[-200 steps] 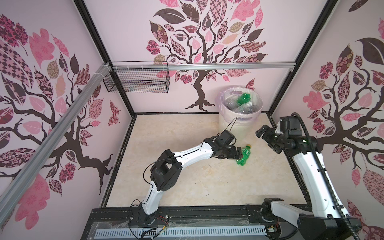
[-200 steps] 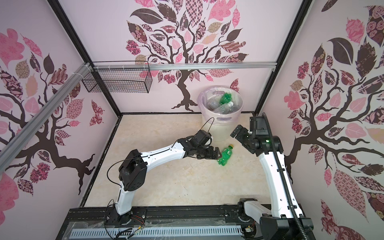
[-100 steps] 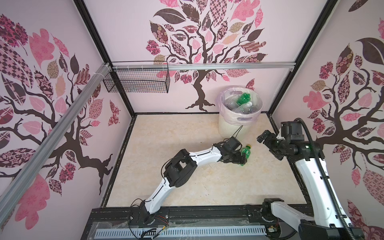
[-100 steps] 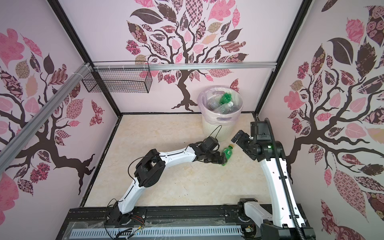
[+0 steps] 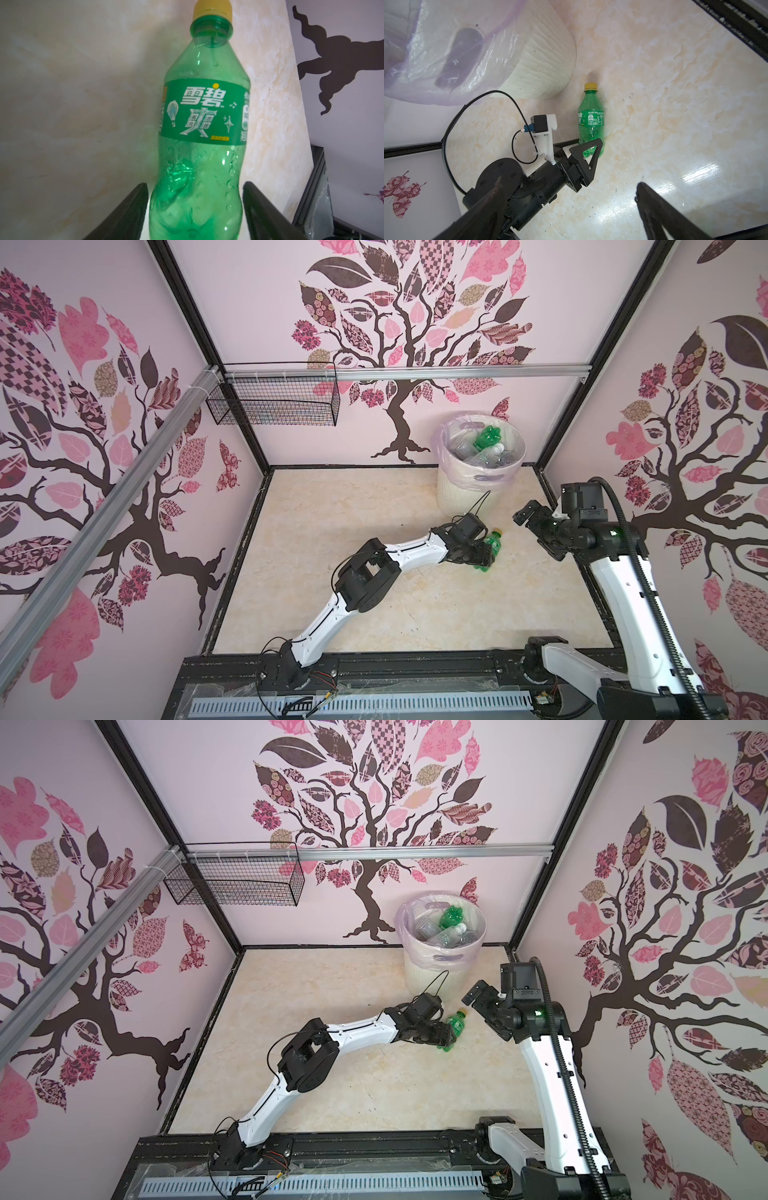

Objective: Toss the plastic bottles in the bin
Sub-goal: 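Close the left gripper around the remaining green Sprite bottle and lift it, then raise the Sprite bottle toward the right gripper while the right gripper grasps its cap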

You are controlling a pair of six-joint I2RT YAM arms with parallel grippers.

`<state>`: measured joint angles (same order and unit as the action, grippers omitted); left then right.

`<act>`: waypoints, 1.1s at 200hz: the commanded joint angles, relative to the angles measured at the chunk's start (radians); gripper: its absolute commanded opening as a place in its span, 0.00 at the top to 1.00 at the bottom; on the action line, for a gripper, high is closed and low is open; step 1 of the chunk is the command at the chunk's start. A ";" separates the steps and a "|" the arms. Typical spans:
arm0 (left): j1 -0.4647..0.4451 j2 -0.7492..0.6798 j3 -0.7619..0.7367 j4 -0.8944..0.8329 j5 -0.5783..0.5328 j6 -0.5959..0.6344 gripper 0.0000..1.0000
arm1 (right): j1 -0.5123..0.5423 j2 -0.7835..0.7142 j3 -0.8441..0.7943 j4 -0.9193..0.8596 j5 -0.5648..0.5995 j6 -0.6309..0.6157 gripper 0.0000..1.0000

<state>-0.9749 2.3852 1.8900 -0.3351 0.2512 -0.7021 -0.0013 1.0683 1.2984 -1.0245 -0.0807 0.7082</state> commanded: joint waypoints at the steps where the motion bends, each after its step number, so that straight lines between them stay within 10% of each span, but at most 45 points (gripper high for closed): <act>1: -0.004 -0.015 -0.035 0.027 0.005 0.029 0.34 | -0.002 0.015 -0.008 0.012 -0.014 0.007 0.00; 155: 0.064 -0.513 -0.425 -0.052 0.016 0.065 0.49 | 0.002 -0.044 -0.206 0.175 -0.227 0.026 0.00; 220: 0.145 -0.732 -0.449 -0.178 -0.003 0.058 0.49 | 0.278 0.113 -0.119 0.381 -0.205 0.102 0.00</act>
<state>-0.8528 1.7161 1.4563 -0.4469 0.2615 -0.6506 0.2325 1.1408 1.1259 -0.7574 -0.2699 0.7574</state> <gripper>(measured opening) 0.566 0.997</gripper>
